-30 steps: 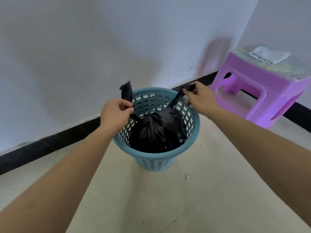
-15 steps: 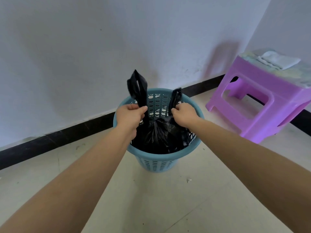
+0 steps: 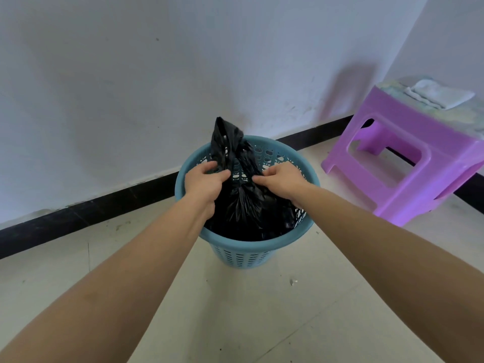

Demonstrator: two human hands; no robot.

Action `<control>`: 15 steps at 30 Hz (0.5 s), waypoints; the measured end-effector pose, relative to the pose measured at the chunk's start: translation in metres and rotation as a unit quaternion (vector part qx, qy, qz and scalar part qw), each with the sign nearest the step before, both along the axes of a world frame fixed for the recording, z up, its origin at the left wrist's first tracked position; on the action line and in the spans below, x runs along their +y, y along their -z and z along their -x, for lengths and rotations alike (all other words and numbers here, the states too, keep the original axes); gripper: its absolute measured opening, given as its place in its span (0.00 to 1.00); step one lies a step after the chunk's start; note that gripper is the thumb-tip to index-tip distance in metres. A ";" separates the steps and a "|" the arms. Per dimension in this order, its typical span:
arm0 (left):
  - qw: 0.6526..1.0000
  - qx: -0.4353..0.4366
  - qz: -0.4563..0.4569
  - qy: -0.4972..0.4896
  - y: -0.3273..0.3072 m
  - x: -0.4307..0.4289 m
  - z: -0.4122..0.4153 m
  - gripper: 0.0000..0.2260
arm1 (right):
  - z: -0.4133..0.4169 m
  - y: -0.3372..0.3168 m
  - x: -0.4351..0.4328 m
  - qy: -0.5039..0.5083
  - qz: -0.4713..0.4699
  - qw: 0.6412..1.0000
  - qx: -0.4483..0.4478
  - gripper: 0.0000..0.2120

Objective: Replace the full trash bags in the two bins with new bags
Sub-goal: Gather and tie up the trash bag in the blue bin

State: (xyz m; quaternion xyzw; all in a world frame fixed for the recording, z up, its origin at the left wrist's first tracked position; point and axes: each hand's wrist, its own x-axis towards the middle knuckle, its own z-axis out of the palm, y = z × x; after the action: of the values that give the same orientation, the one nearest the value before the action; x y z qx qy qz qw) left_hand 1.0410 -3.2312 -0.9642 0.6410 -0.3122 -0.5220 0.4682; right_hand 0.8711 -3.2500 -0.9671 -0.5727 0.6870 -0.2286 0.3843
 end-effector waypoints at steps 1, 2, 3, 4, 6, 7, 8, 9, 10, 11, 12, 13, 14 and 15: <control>1.000 0.026 -0.004 0.000 -0.002 0.000 0.000 0.15 | -0.001 -0.002 -0.001 0.002 0.006 0.999 -0.038 0.06; 0.999 0.039 -0.003 0.011 -0.004 0.000 0.000 0.12 | -0.002 -0.005 -0.002 0.008 0.016 0.996 -0.088 0.06; 0.999 0.046 0.006 0.028 -0.006 0.002 -0.001 0.09 | -0.003 -0.007 -0.006 0.019 0.029 0.988 -0.151 0.05; 0.997 0.053 0.019 0.045 -0.009 0.003 -0.001 0.07 | -0.004 -0.012 -0.008 0.036 0.038 0.975 -0.218 0.05; 0.994 0.067 0.046 0.069 -0.015 0.004 -0.002 0.06 | -0.006 -0.019 -0.015 0.073 0.054 0.944 -0.316 0.06; 0.993 0.071 0.055 0.073 -0.018 0.004 -0.003 0.07 | -0.007 -0.021 -0.018 0.087 0.061 0.937 -0.334 0.07; 0.993 0.074 0.064 0.070 -0.021 0.003 -0.003 0.09 | -0.008 -0.023 -0.021 0.096 0.071 0.937 -0.329 0.07; 0.992 0.079 0.072 0.067 -0.025 0.003 -0.004 0.11 | -0.008 -0.023 -0.023 0.102 0.089 0.943 -0.305 0.06; 0.992 0.074 0.080 0.069 -0.028 0.003 -0.005 0.13 | -0.007 -0.023 -0.025 0.107 0.112 0.954 -0.257 0.06; 0.992 0.061 0.084 0.073 -0.032 0.003 -0.006 0.14 | -0.004 -0.022 -0.026 0.102 0.134 0.969 -0.183 0.06; 0.992 0.041 0.082 0.082 -0.034 0.004 -0.008 0.15 | 0.000 -0.020 -0.026 0.085 0.146 0.982 -0.087 0.07; 0.992 0.020 0.080 0.095 -0.035 0.005 -0.008 0.16 | 0.004 -0.018 -0.026 0.068 0.146 0.987 0.006 0.08; 0.991 0.004 0.079 0.111 -0.035 0.006 -0.008 0.17 | 0.008 -0.015 -0.026 0.060 0.142 0.985 0.071 0.10; 0.989 -0.003 0.079 0.124 -0.033 0.007 -0.008 0.18 | 0.012 -0.013 -0.024 0.059 0.143 0.983 0.101 0.10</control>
State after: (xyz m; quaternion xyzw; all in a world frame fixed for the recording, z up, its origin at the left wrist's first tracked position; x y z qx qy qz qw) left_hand 1.0488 -3.2241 -0.9309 0.5599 -0.4312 -0.5475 0.4481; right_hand 0.8594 -3.2741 -0.9542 -0.6003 0.7150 -0.2882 0.2128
